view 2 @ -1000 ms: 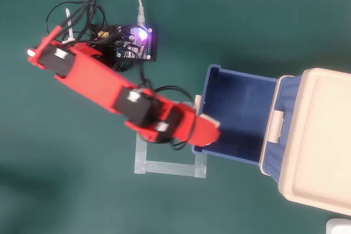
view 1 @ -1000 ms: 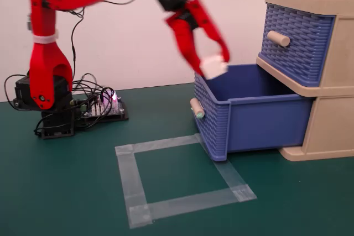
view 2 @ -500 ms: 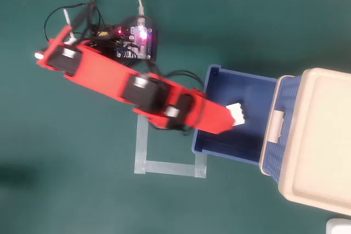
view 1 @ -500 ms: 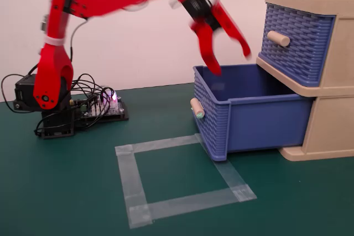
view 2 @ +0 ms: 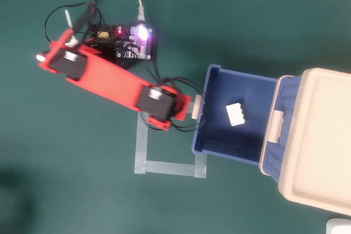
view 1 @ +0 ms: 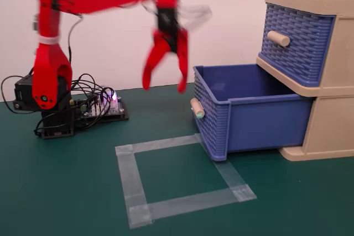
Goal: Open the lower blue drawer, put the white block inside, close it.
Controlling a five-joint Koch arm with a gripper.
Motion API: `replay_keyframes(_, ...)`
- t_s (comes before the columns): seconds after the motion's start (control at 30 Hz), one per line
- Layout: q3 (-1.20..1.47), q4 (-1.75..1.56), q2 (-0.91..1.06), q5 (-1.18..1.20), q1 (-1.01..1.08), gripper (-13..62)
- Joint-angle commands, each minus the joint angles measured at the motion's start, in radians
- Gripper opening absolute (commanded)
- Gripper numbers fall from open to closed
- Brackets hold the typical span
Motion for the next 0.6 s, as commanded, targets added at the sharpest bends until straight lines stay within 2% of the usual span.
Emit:
replay_keyframes(0.0, -0.066, -0.048, -0.032, 0.003, -0.009, 33.9)
replay_keyframes(0.17, -0.314, -0.239, -0.23, 0.006, -0.031, 34.0)
replay_keyframes(0.37, -0.77, -0.522, -0.523, 0.003, -0.091, 34.0)
replay_keyframes(0.47, -0.945, -0.598, -0.592, 0.0, -0.097, 34.0)
replay_keyframes(0.57, -1.023, -0.522, -0.584, 0.003, -0.097, 34.1)
